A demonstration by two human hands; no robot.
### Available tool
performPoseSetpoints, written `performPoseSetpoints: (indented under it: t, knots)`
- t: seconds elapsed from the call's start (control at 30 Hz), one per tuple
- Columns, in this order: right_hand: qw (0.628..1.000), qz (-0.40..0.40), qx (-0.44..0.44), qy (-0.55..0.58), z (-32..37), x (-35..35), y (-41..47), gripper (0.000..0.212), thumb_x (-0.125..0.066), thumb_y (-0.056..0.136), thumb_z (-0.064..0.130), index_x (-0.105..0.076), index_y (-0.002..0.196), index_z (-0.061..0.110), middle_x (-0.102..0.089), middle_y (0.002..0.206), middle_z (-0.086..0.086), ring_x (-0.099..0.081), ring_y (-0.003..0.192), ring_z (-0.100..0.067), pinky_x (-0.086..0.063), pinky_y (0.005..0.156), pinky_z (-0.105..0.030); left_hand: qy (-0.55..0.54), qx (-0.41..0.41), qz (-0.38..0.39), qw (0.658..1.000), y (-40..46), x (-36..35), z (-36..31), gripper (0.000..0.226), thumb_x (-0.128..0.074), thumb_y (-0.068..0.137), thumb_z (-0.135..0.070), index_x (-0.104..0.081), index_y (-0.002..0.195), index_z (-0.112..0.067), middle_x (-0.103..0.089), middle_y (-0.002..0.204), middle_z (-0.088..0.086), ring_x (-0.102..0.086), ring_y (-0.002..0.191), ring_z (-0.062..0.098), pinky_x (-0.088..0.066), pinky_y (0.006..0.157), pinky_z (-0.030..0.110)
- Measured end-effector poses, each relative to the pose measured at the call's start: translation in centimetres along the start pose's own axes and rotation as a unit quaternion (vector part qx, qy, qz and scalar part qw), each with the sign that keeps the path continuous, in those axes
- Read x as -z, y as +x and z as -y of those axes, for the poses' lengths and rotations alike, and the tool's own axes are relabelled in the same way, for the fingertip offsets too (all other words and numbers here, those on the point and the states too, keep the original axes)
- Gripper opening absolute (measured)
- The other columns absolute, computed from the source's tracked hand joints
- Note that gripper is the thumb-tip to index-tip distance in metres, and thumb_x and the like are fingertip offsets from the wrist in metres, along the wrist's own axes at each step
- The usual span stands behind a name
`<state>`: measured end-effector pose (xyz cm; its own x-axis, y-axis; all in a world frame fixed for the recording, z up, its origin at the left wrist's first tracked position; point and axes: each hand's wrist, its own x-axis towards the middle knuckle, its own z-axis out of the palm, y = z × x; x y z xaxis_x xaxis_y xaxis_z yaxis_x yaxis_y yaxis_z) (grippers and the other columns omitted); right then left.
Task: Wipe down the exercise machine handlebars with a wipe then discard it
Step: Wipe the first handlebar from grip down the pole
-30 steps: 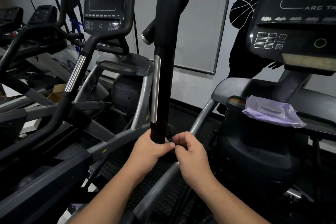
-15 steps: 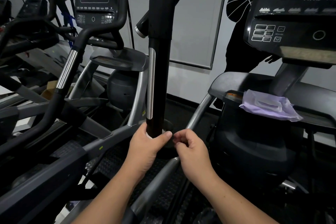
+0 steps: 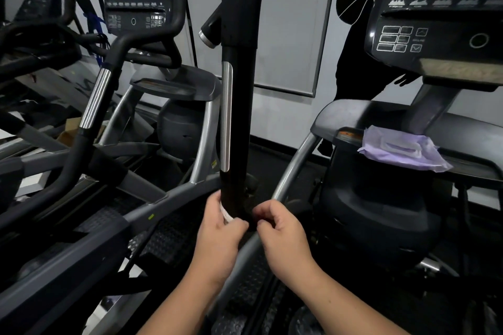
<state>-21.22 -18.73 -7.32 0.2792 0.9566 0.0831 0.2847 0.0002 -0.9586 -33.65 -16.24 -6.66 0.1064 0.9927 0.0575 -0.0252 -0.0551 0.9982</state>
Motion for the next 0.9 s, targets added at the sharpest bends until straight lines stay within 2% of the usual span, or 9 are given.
performPoseSetpoints:
  t: [0.07, 0.17, 0.27, 0.4, 0.53, 0.67, 0.73, 0.8, 0.9]
  knots:
    - [1.000, -0.002, -0.008, -0.007, -0.5, -0.2, -0.3, 0.033, -0.055, 0.083, 0.005, -0.066, 0.087, 0.036, -0.070, 0.089, 0.013, -0.065, 0.086, -0.004, -0.054, 0.079, -0.029, 0.018, -0.006, 0.017, 1.000, 0.2, 0.4, -0.2, 0.062, -0.052, 0.071, 0.000, -0.059, 0.127, -0.026, -0.072, 0.111, -0.005, -0.066, 0.108, 0.014, -0.050, 0.093, 0.026]
    - [1.000, -0.005, -0.017, -0.014, -1.2, -0.5, -1.1, 0.034, -0.055, 0.083, 0.005, -0.064, 0.088, 0.037, -0.068, 0.087, 0.011, -0.062, 0.082, -0.004, -0.050, 0.074, -0.025, 0.076, 0.007, 0.033, 0.997, -0.4, 0.5, -0.1, 0.065, -0.044, 0.081, 0.012, -0.062, 0.124, -0.034, -0.072, 0.109, -0.013, -0.064, 0.114, 0.016, -0.047, 0.093, 0.026]
    - [1.000, 0.002, -0.004, -0.023, -1.4, -0.8, -1.7, 0.030, -0.055, 0.084, 0.008, -0.065, 0.092, 0.035, -0.068, 0.094, 0.012, -0.063, 0.091, -0.003, -0.050, 0.080, -0.023, 0.061, 0.004, 0.012, 0.998, -1.1, 0.5, -0.5, 0.065, -0.042, 0.089, 0.012, -0.055, 0.138, -0.028, -0.069, 0.126, -0.007, -0.060, 0.124, 0.011, -0.043, 0.106, 0.033]
    - [0.998, 0.015, 0.043, -0.046, -0.6, -0.8, -2.9, 0.033, -0.056, 0.089, 0.007, -0.062, 0.101, 0.038, -0.066, 0.099, 0.016, -0.060, 0.100, -0.002, -0.047, 0.082, -0.015, 0.119, -0.014, -0.010, 0.993, -1.2, 0.6, -0.6, 0.048, -0.050, 0.101, -0.007, -0.052, 0.143, -0.030, -0.071, 0.118, -0.011, -0.065, 0.110, 0.004, -0.049, 0.100, 0.030]
    - [0.994, 0.019, 0.091, -0.064, 0.0, -1.1, -3.6, 0.041, -0.055, 0.091, 0.019, -0.050, 0.117, 0.051, -0.062, 0.106, 0.020, -0.059, 0.108, -0.003, -0.049, 0.089, -0.019, 0.121, -0.036, -0.028, 0.992, -1.7, 0.8, -1.2, 0.043, -0.052, 0.103, -0.019, -0.052, 0.143, -0.034, -0.072, 0.119, -0.010, -0.067, 0.112, 0.006, -0.051, 0.099, 0.034]
    - [0.986, 0.051, 0.139, -0.073, 0.8, -1.4, -3.9, 0.055, -0.054, 0.094, 0.015, -0.041, 0.135, 0.050, -0.055, 0.124, 0.026, -0.055, 0.117, 0.002, -0.050, 0.097, -0.023, 0.106, 0.015, -0.040, 0.993, -2.0, 0.0, -1.7, 0.047, -0.049, 0.104, -0.028, -0.043, 0.149, -0.041, -0.071, 0.122, -0.008, -0.067, 0.108, 0.000, -0.052, 0.097, 0.024]
    - [0.983, 0.062, 0.160, -0.064, 1.2, -1.5, -3.8, 0.058, -0.053, 0.095, 0.011, -0.040, 0.134, 0.052, -0.052, 0.124, 0.028, -0.058, 0.111, 0.002, -0.051, 0.091, -0.021, 0.082, 0.060, -0.022, 0.995, -2.4, -0.3, -1.6, 0.058, -0.049, 0.101, -0.038, -0.029, 0.154, -0.047, -0.062, 0.137, -0.010, -0.060, 0.121, 0.002, -0.047, 0.108, 0.033]
    - [0.985, 0.062, 0.154, -0.042, 1.8, -1.8, -3.4, 0.046, -0.052, 0.095, 0.019, -0.046, 0.128, 0.050, -0.055, 0.118, 0.021, -0.061, 0.103, -0.003, -0.053, 0.086, -0.023, 0.033, 0.088, 0.001, 0.996, -2.7, -0.5, -1.6, 0.071, -0.052, 0.086, -0.041, -0.026, 0.151, -0.056, -0.055, 0.147, -0.009, -0.055, 0.130, 0.008, -0.043, 0.113, 0.041]
    - [0.991, 0.035, 0.126, 0.004, 2.4, -2.3, -2.6, 0.022, -0.056, 0.094, 0.016, -0.061, 0.104, 0.036, -0.061, 0.100, 0.013, -0.062, 0.091, -0.008, -0.052, 0.074, -0.021, -0.021, 0.095, 0.006, 0.995, -3.1, -0.5, -1.8, 0.072, -0.051, 0.089, -0.023, -0.030, 0.153, -0.048, -0.060, 0.141, -0.007, -0.059, 0.126, 0.008, -0.043, 0.113, 0.042]
